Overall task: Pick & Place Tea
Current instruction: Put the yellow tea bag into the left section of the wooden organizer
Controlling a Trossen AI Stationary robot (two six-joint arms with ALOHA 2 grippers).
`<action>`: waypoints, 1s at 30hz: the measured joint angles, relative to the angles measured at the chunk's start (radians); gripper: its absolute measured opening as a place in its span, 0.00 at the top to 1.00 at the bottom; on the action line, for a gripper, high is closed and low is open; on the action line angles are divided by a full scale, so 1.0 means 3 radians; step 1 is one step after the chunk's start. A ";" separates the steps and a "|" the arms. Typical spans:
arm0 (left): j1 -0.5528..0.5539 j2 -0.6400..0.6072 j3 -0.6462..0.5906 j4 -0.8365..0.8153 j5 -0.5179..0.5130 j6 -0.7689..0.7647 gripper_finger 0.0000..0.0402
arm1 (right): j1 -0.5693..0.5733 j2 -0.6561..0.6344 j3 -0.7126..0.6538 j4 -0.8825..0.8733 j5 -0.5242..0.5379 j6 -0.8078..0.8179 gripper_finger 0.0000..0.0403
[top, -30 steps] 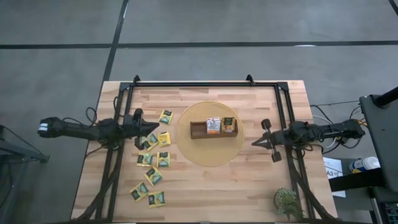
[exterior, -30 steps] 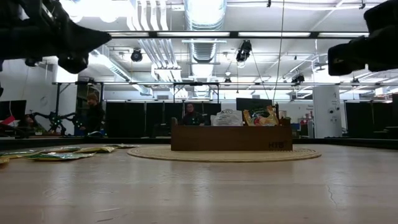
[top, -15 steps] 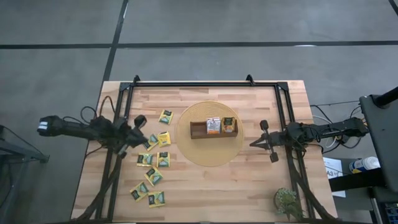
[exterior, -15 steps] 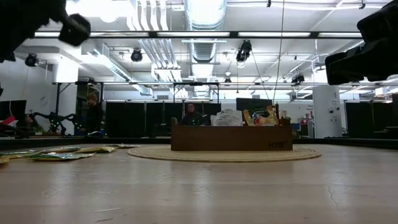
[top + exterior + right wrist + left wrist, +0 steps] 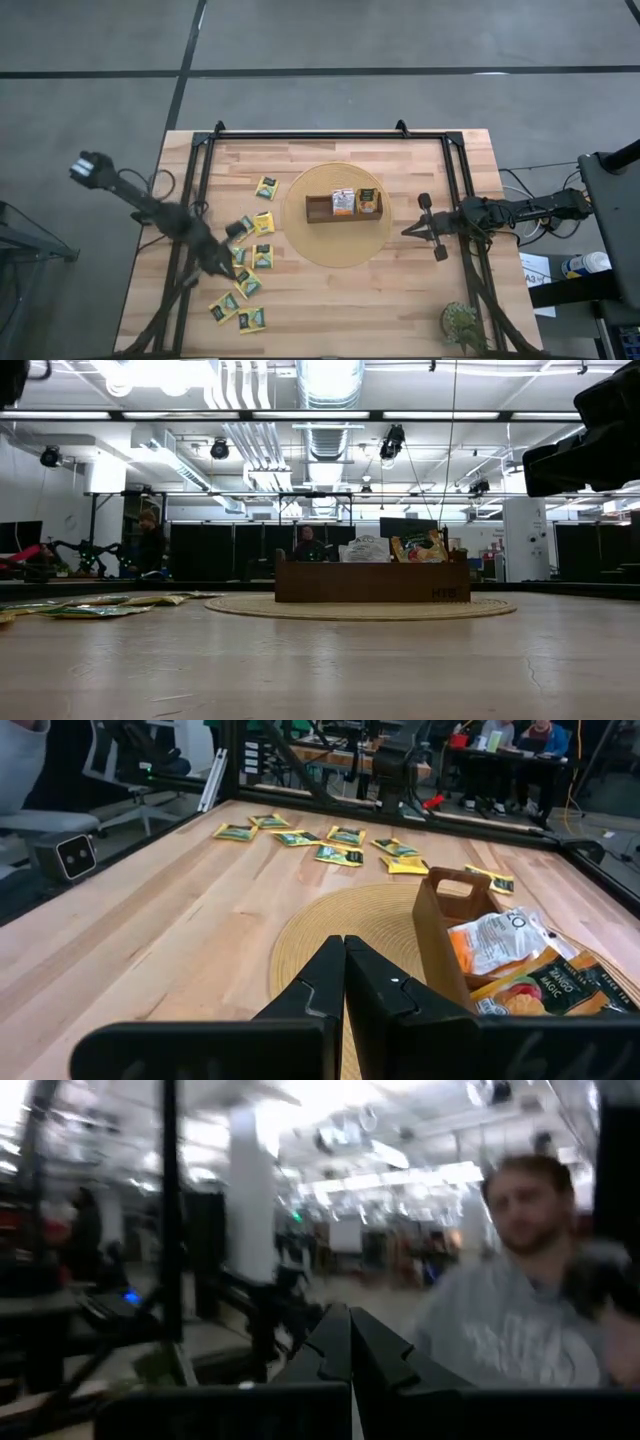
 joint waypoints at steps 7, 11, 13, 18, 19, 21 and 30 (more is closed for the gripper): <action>-0.0597 0.0726 0.0917 -0.1341 -0.1387 0.0477 1.00 | 0.0000 0.0000 0.0000 0.0000 -0.0002 -0.0014 0.98; -0.0772 0.1195 0.1461 -0.2590 -0.2374 0.0238 1.00 | 0.0000 0.0004 0.0000 -0.0001 -0.0003 -0.0013 0.98; -0.0822 0.1396 0.1673 -0.2887 -0.2523 0.0075 1.00 | 0.0000 0.0000 0.0000 0.0000 -0.0003 -0.0012 0.98; -0.0894 0.1796 0.2057 -0.3263 -0.2535 -0.0125 1.00 | 0.0000 0.0001 0.0001 -0.0001 -0.0003 -0.0008 0.98; -0.0916 0.1837 0.2138 -0.3358 -0.2537 -0.0172 1.00 | 0.0000 0.0001 0.0001 -0.0001 -0.0003 -0.0010 0.98; -0.0968 0.1921 0.2344 -0.3643 -0.2470 -0.0307 1.00 | 0.0000 -0.0001 0.0001 -0.0001 -0.0003 -0.0014 0.98; -0.1153 0.2319 0.3241 -0.5361 -0.2140 -0.1468 1.00 | 0.0000 0.0001 0.0001 -0.0001 -0.0003 -0.0011 0.98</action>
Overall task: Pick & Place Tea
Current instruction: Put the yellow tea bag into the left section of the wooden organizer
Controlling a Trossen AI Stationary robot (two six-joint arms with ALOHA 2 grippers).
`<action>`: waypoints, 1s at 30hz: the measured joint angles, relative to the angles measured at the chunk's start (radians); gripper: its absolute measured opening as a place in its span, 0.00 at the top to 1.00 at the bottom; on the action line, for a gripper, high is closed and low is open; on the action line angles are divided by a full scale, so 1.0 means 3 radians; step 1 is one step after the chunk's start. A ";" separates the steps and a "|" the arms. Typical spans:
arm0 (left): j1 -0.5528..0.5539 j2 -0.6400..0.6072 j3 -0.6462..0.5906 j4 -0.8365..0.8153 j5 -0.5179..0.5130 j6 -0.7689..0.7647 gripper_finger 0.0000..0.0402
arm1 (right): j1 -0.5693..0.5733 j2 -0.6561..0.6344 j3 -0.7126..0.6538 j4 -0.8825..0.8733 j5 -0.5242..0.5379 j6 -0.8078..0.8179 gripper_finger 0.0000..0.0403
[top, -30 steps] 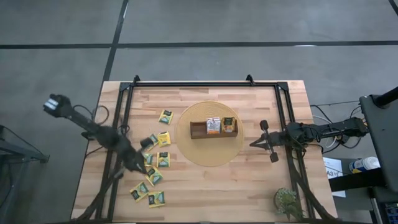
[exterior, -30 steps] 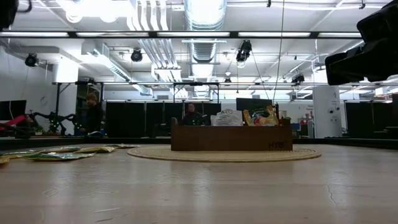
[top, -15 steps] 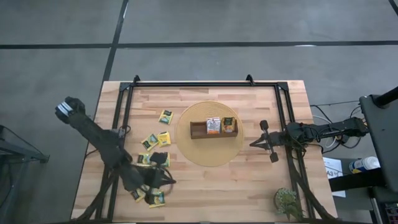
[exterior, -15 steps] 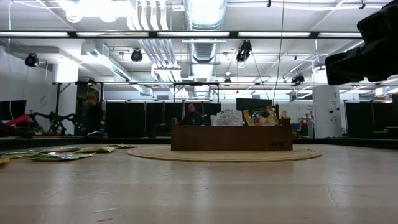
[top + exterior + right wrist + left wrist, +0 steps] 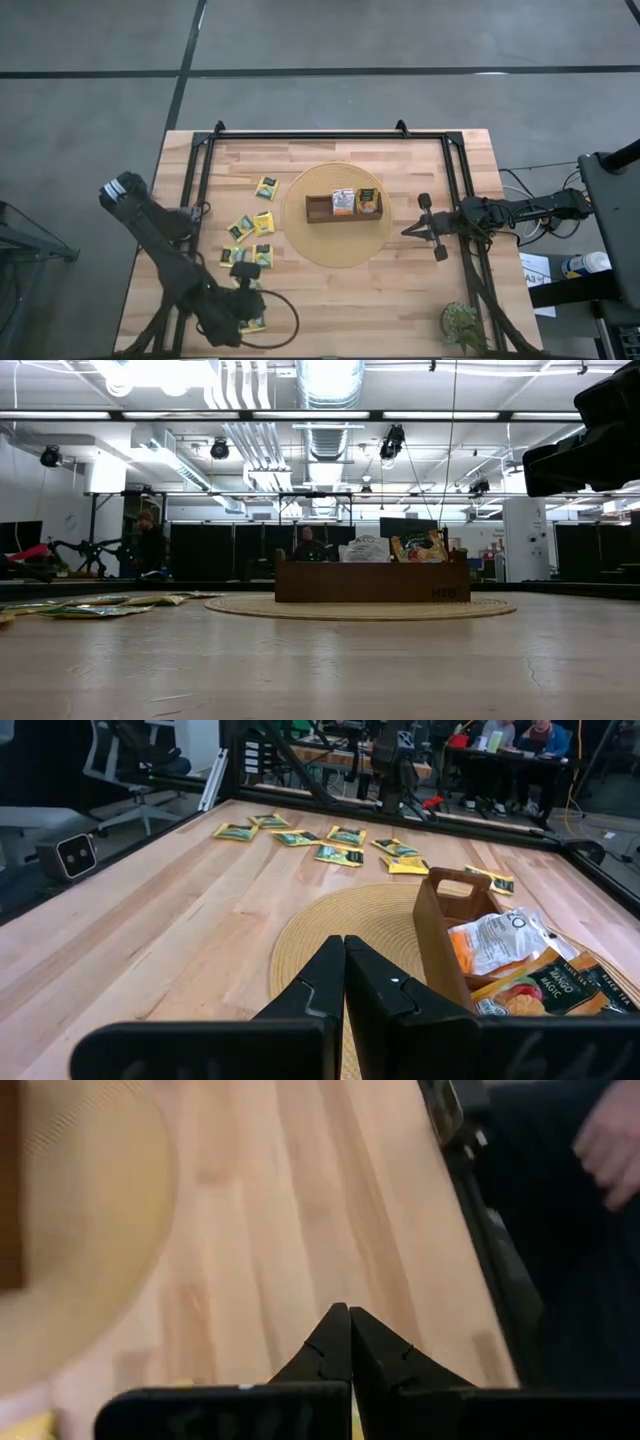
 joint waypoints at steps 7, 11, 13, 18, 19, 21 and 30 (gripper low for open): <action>0.0002 0.0280 0.0169 -0.0065 0.0420 0.0104 0.95 | 0.0000 -0.0001 0.0000 0.0000 0.0000 0.0000 0.98; -0.0001 0.0392 0.0161 -0.0070 0.0549 0.0068 0.84 | 0.0000 -0.0001 0.0000 0.0000 -0.0001 -0.0002 0.98; -0.0007 0.0454 0.0161 -0.0073 0.0552 0.0002 0.77 | 0.0000 -0.0001 0.0000 0.0000 -0.0001 0.0004 0.98; -0.0011 0.0585 0.0160 -0.0071 0.0553 -0.0191 0.60 | 0.0000 -0.0001 0.0000 0.0000 0.0000 0.0003 0.98; -0.0011 0.0618 0.0159 -0.0073 0.0553 -0.0249 0.57 | 0.0000 -0.0001 0.0000 0.0000 0.0000 -0.0002 0.98; -0.0011 0.0693 0.0158 -0.0099 0.0552 -0.0348 0.51 | 0.0000 -0.0001 0.0000 0.0000 0.0000 0.0004 0.98; -0.0011 0.0947 0.0135 -0.0253 0.0791 -0.1030 0.46 | 0.0000 -0.0001 0.0000 0.0000 0.0000 0.0003 0.98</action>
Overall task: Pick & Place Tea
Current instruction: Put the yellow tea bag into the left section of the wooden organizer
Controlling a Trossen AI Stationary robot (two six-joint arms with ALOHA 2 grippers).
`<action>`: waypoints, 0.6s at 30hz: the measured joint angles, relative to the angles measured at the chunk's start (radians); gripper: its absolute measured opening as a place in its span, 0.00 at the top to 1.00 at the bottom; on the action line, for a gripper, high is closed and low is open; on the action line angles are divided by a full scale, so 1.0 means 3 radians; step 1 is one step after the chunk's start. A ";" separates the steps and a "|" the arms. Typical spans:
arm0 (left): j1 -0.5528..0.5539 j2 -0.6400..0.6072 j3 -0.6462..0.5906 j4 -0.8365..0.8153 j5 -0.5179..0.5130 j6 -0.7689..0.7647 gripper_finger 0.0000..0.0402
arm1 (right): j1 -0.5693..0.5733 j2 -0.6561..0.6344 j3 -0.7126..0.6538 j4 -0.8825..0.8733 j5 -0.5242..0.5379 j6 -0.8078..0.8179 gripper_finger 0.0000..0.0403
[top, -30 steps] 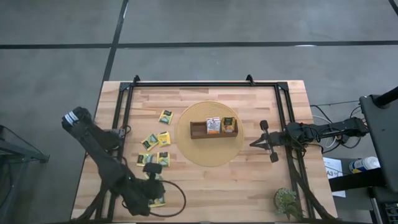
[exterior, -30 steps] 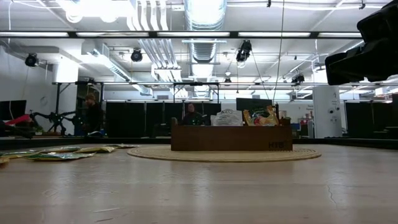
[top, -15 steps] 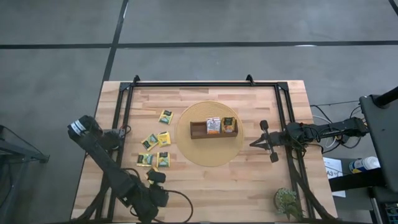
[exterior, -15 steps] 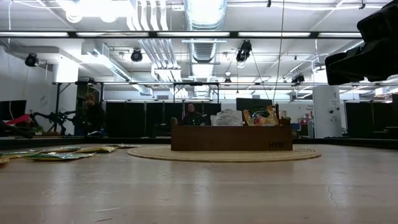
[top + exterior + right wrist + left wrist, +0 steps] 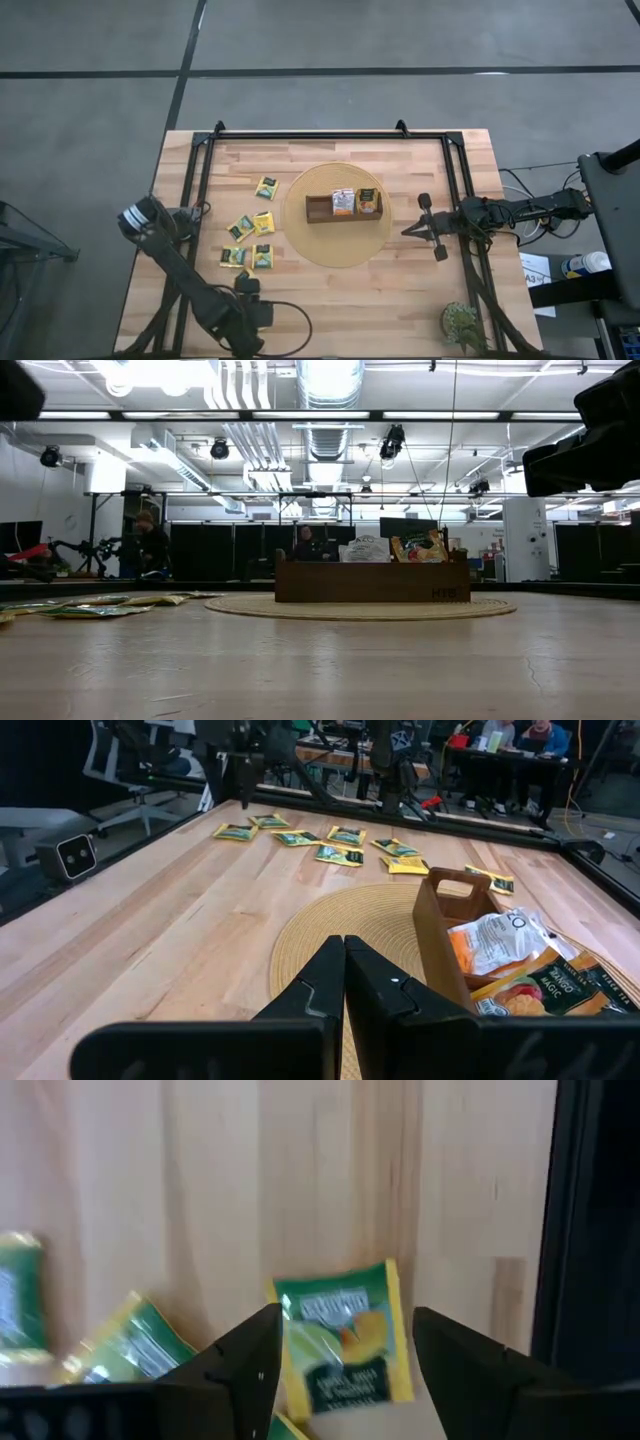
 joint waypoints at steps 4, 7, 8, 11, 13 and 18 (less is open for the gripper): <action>-0.0017 0.0095 -0.0047 -0.0001 0.0180 -0.0129 0.46 | 0.0000 0.0000 0.0000 0.0000 0.0000 0.0002 0.98; -0.0019 0.0159 -0.0090 0.0009 0.0271 -0.0181 0.46 | 0.0000 0.0000 0.0000 0.0000 0.0000 -0.0002 0.98; -0.0019 0.0176 -0.0111 0.0006 0.0289 -0.0202 0.46 | 0.0000 0.0000 0.0000 0.0000 0.0000 0.0003 0.98; -0.0018 0.0219 -0.0198 0.0016 0.0366 -0.0237 0.46 | 0.0000 0.0002 0.0000 0.0000 0.0001 -0.0002 0.98; -0.0018 0.0238 -0.0267 0.0037 0.0415 -0.0289 0.46 | 0.0000 0.0003 0.0000 0.0000 0.0000 -0.0002 0.98; -0.0015 0.0283 -0.0405 0.0192 0.0531 -0.0337 0.46 | 0.0000 0.0000 0.0000 0.0000 0.0001 -0.0004 0.98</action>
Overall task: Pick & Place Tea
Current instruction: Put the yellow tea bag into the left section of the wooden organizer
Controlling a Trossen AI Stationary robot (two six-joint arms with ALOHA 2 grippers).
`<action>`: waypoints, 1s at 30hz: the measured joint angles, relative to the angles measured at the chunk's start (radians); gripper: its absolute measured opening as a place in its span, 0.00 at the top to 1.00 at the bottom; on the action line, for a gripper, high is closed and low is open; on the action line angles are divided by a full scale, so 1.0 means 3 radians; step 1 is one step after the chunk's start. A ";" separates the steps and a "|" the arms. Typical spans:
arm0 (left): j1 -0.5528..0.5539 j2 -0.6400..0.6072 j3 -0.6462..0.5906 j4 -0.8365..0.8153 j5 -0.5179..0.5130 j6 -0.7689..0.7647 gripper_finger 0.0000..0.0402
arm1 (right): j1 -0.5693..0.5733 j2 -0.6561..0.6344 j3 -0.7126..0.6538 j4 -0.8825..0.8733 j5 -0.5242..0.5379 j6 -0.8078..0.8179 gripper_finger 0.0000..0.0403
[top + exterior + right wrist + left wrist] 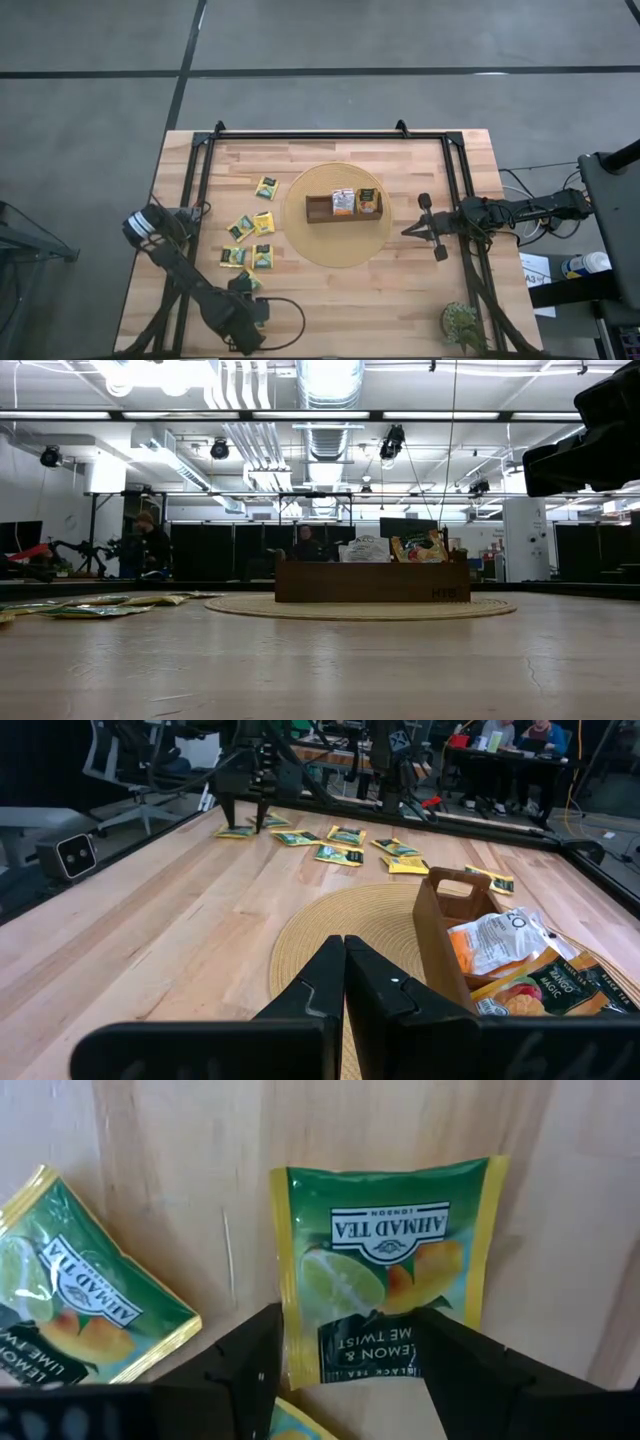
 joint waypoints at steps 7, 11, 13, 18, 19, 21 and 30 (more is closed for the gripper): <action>0.0017 0.0002 -0.0163 0.0195 0.0009 -0.0040 0.48 | 0.0000 -0.0001 0.0000 0.0000 -0.0001 0.0001 0.98; 0.0019 0.0004 -0.0166 0.0172 0.0006 -0.0025 0.57 | 0.0000 0.0000 0.0000 0.0000 -0.0001 0.0000 0.98; 0.0022 0.0003 -0.0167 0.0158 0.0003 0.0001 0.65 | 0.0000 0.0000 0.0000 0.0000 0.0000 0.0005 0.98; 0.0049 -0.0002 -0.0167 0.0113 -0.0001 0.0131 0.93 | 0.0000 0.0000 0.0000 0.0000 -0.0001 0.0006 0.98; 0.0053 -0.0004 -0.0167 0.0096 0.0002 0.0150 0.96 | 0.0000 0.0000 0.0000 0.0000 0.0000 0.0001 0.98; 0.0063 -0.0006 -0.0167 0.0087 0.0007 0.0203 0.98 | 0.0000 0.0000 0.0000 0.0000 -0.0001 0.0005 0.98; 0.0176 0.0025 0.0237 -0.0667 0.0041 0.0719 1.00 | 0.0000 0.0000 0.0000 0.0000 -0.0001 0.0006 0.98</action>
